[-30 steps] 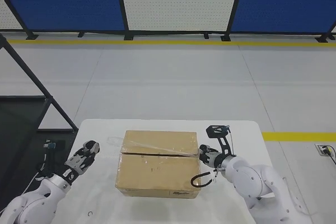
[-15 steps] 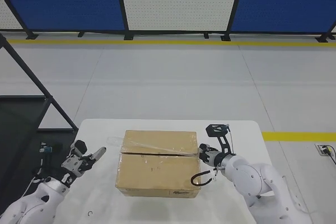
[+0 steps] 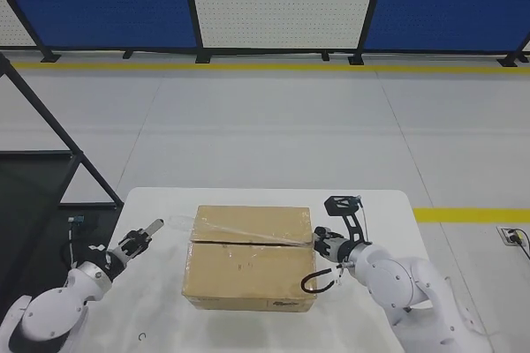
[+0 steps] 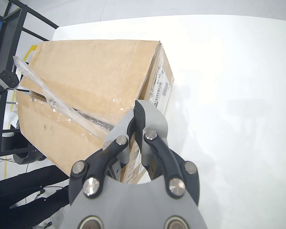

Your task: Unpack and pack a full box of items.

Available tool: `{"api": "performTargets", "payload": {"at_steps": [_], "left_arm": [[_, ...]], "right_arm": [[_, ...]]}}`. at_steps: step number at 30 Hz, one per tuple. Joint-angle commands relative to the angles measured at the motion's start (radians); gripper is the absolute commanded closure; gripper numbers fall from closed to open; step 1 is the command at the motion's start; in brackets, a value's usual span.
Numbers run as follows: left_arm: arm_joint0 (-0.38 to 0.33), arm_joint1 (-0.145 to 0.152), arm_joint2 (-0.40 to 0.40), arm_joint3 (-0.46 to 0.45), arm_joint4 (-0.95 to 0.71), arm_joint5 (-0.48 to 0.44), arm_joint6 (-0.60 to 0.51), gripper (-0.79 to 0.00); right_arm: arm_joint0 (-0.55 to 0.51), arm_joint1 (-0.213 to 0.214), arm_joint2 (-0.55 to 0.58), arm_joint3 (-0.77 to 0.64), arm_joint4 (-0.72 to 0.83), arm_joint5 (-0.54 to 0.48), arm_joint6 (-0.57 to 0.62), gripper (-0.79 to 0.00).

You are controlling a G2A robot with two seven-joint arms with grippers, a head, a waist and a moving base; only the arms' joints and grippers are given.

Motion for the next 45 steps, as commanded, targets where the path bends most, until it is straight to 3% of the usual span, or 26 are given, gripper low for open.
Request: {"api": "performTargets", "payload": {"at_steps": [1,6,11,13,14,16,20,25,27,28,34,45], "left_arm": [[0.000,0.000,0.000,0.000,-0.001,0.000,-0.001,-0.785],[-0.009,-0.008,0.012,0.016,-0.135,0.065,-0.053,-0.785],[-0.087,-0.026,0.030,0.108,-0.382,0.177,-0.109,-0.785],[-0.116,-0.033,0.047,0.137,-0.428,0.197,-0.104,-0.693],[-0.130,-0.036,0.055,0.150,-0.452,0.204,-0.100,-0.566],[-0.156,-0.041,0.078,0.168,-0.455,0.214,-0.082,-0.419],[-0.199,-0.052,0.122,0.197,-0.459,0.219,-0.064,-0.379],[-0.227,-0.059,0.156,0.216,-0.448,0.217,-0.060,-0.222],[-0.231,-0.061,0.160,0.220,-0.444,0.214,-0.060,-0.031],[-0.230,-0.061,0.160,0.219,-0.443,0.211,-0.061,0.000],[-0.197,-0.056,0.125,0.173,-0.441,0.198,-0.063,0.000],[-0.074,-0.041,0.020,0.016,-0.447,0.204,-0.077,0.000]], "right_arm": [[0.002,0.000,0.000,0.002,0.001,-0.002,0.002,0.000],[0.003,-0.002,0.001,0.005,0.002,-0.006,-0.001,0.000],[-0.002,-0.002,0.005,0.005,0.002,-0.006,-0.003,0.000],[-0.002,-0.003,0.005,0.005,0.004,-0.006,-0.003,0.000],[-0.002,-0.003,0.006,0.005,0.004,-0.006,-0.003,0.000],[-0.002,-0.003,0.005,0.006,0.003,-0.008,-0.002,0.000],[0.003,-0.004,0.005,0.012,0.006,-0.012,-0.002,0.000],[0.006,-0.006,0.004,0.017,0.005,-0.016,-0.003,0.000],[0.007,-0.006,0.004,0.019,0.005,-0.017,-0.003,0.000],[0.008,-0.006,0.005,0.021,0.006,-0.016,-0.003,0.000],[0.012,-0.007,0.009,0.027,0.006,-0.018,-0.005,0.000],[-0.014,-0.003,0.040,-0.003,0.001,-0.013,-0.016,0.000]]}}
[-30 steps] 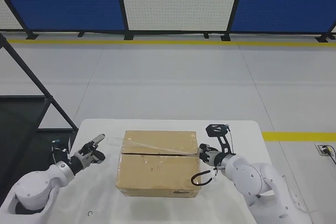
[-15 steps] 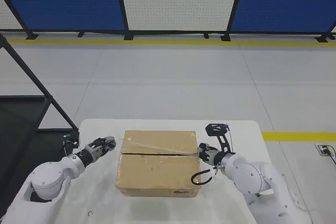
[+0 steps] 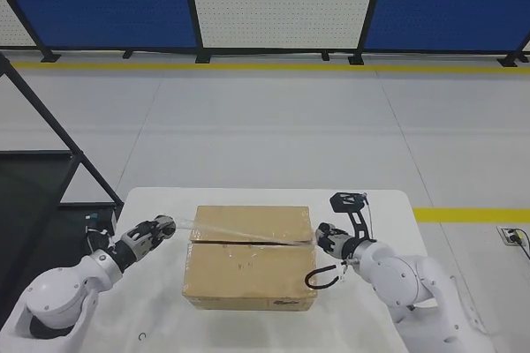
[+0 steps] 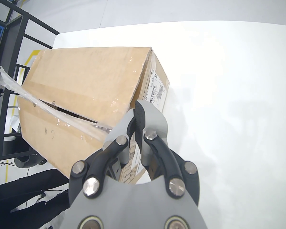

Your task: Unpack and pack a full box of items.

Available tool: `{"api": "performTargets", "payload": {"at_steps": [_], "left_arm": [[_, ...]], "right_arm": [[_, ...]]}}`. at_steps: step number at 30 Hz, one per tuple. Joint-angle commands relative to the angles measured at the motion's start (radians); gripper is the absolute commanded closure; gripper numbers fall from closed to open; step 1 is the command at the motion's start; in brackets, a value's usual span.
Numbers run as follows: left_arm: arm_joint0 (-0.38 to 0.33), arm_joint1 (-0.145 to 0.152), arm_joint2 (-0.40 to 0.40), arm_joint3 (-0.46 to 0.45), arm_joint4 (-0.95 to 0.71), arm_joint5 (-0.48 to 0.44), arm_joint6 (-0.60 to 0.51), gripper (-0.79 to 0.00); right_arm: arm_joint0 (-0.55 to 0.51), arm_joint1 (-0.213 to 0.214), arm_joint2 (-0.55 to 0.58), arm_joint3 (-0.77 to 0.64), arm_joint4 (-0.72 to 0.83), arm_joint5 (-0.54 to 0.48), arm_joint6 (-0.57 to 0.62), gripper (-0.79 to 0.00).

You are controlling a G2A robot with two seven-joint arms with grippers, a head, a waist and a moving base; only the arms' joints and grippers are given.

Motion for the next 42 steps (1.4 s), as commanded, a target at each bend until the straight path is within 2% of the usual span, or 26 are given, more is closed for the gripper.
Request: {"api": "performTargets", "payload": {"at_steps": [1,11,17,42], "left_arm": [[0.019,0.002,-0.014,-0.019,-0.001,0.002,-0.003,0.000],[0.062,0.001,-0.058,-0.038,-0.102,0.015,-0.038,0.000],[0.075,0.005,-0.066,-0.031,-0.079,0.017,-0.055,0.000],[0.071,0.000,-0.017,0.026,-0.019,0.017,-0.045,0.000]], "right_arm": [[-0.006,0.001,0.005,-0.006,0.000,0.001,-0.003,0.000],[-0.021,0.002,0.021,-0.015,0.002,0.003,-0.013,0.000],[-0.024,0.002,0.025,-0.011,0.007,-0.001,-0.004,0.000],[-0.013,0.001,0.016,0.018,0.009,-0.011,0.038,0.000]]}}
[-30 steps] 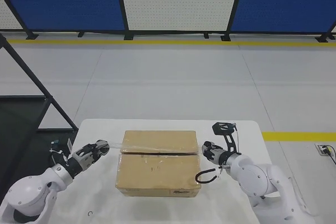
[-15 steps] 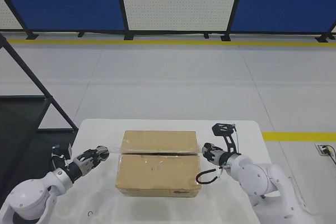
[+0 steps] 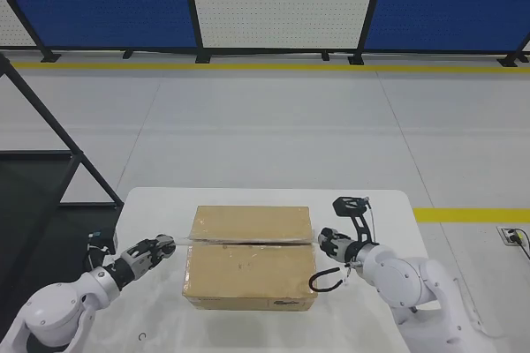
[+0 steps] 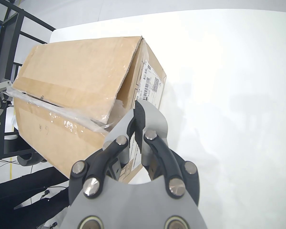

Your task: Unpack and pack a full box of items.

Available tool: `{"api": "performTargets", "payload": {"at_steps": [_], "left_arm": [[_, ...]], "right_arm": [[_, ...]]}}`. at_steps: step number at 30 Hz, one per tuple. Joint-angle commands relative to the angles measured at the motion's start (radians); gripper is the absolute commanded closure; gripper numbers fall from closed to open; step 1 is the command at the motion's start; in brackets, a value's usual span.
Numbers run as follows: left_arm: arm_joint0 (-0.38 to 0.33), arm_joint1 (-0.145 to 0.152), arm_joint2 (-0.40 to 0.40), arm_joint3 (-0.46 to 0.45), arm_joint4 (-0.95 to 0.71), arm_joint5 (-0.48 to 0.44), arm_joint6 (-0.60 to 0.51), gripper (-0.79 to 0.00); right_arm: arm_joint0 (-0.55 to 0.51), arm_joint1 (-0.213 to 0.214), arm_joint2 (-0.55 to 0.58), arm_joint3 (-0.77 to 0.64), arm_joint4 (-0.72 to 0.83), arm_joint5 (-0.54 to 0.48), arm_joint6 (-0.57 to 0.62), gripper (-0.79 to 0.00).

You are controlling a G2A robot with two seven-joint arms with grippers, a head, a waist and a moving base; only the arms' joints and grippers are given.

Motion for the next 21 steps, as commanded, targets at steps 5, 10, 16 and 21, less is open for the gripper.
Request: {"api": "performTargets", "payload": {"at_steps": [5,10,16,21], "left_arm": [[-0.006,-0.001,0.003,0.001,0.003,0.006,0.002,-0.785],[0.001,-0.001,-0.008,-0.012,-0.002,0.006,0.012,-0.785],[0.019,0.000,-0.031,-0.030,-0.003,0.001,0.030,-0.785],[0.049,0.003,-0.068,-0.069,0.010,-0.014,0.065,-0.785]], "right_arm": [[0.009,-0.001,-0.006,0.010,-0.001,0.001,0.011,0.000],[0.015,-0.002,-0.012,0.016,-0.002,0.006,0.011,0.000],[0.019,-0.003,-0.014,0.019,-0.004,0.009,0.011,0.000],[0.019,-0.004,-0.016,0.019,-0.007,0.011,0.011,0.000]]}}
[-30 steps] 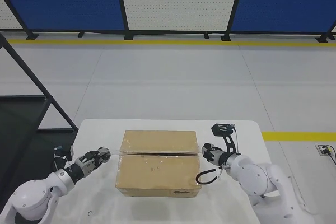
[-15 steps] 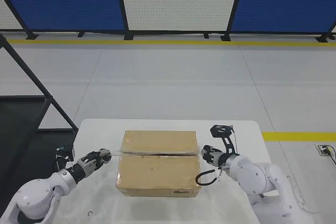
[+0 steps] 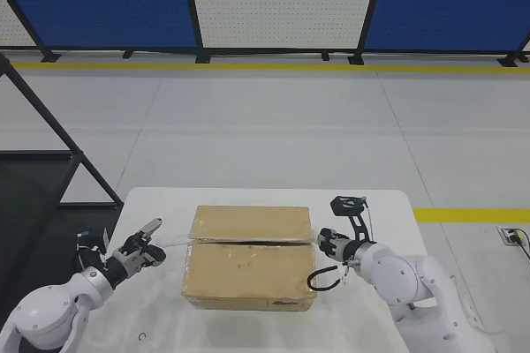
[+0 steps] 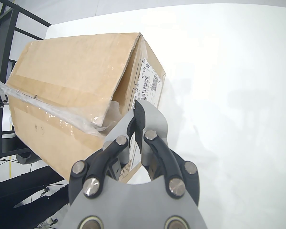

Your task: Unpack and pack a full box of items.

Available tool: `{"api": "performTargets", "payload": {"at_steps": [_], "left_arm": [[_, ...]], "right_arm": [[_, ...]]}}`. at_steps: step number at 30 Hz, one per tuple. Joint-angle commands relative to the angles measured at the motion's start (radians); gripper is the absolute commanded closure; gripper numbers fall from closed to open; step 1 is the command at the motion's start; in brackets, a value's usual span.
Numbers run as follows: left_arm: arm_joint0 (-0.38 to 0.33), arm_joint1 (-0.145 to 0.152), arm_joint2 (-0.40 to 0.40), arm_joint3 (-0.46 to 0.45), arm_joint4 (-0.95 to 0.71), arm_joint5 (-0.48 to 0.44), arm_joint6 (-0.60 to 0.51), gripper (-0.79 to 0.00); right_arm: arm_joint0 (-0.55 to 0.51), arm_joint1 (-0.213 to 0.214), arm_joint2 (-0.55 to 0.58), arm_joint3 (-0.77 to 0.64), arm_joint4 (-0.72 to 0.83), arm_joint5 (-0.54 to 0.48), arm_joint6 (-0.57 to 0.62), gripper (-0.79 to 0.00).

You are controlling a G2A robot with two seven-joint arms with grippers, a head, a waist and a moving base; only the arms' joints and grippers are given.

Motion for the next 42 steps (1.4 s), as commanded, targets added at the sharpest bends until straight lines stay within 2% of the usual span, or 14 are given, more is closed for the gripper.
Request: {"api": "performTargets", "payload": {"at_steps": [1,8,12,13,14,15,16,27,35,42], "left_arm": [[0.020,0.001,-0.018,-0.033,0.010,-0.014,0.017,-0.785],[0.111,0.003,-0.103,-0.201,-0.029,-0.094,0.018,-0.785],[0.131,0.003,-0.118,-0.266,-0.044,-0.099,-0.004,-0.785],[0.128,0.003,-0.116,-0.269,-0.039,-0.092,-0.006,-0.539],[0.122,0.003,-0.108,-0.268,-0.040,-0.082,-0.011,-0.372],[0.111,0.003,-0.099,-0.261,-0.042,-0.071,-0.013,-0.068],[0.098,0.003,-0.091,-0.255,-0.036,-0.059,-0.007,0.000],[0.042,-0.001,-0.003,-0.249,0.031,-0.063,-0.016,0.000],[-0.018,-0.006,0.086,-0.187,0.133,-0.057,-0.014,0.000],[-0.081,-0.015,0.158,-0.106,0.157,-0.041,-0.011,0.000]], "right_arm": [[0.000,0.000,0.000,0.000,0.000,0.000,0.000,0.000],[-0.002,-0.001,-0.002,0.001,0.003,-0.004,-0.002,0.000],[-0.003,-0.001,-0.003,0.000,0.002,-0.005,-0.002,0.000],[-0.003,-0.001,-0.003,0.000,0.004,-0.005,-0.002,0.000],[-0.003,-0.001,-0.003,0.000,0.004,-0.006,-0.003,0.000],[-0.004,-0.001,-0.004,0.000,0.004,-0.006,-0.003,0.000],[-0.004,-0.001,-0.004,0.000,0.003,-0.007,-0.002,0.000],[-0.005,-0.003,-0.010,0.000,0.003,-0.001,-0.006,0.000],[0.011,-0.007,-0.022,0.015,0.006,-0.001,-0.005,0.000],[0.014,-0.008,-0.024,0.019,0.007,-0.001,-0.005,0.000]]}}
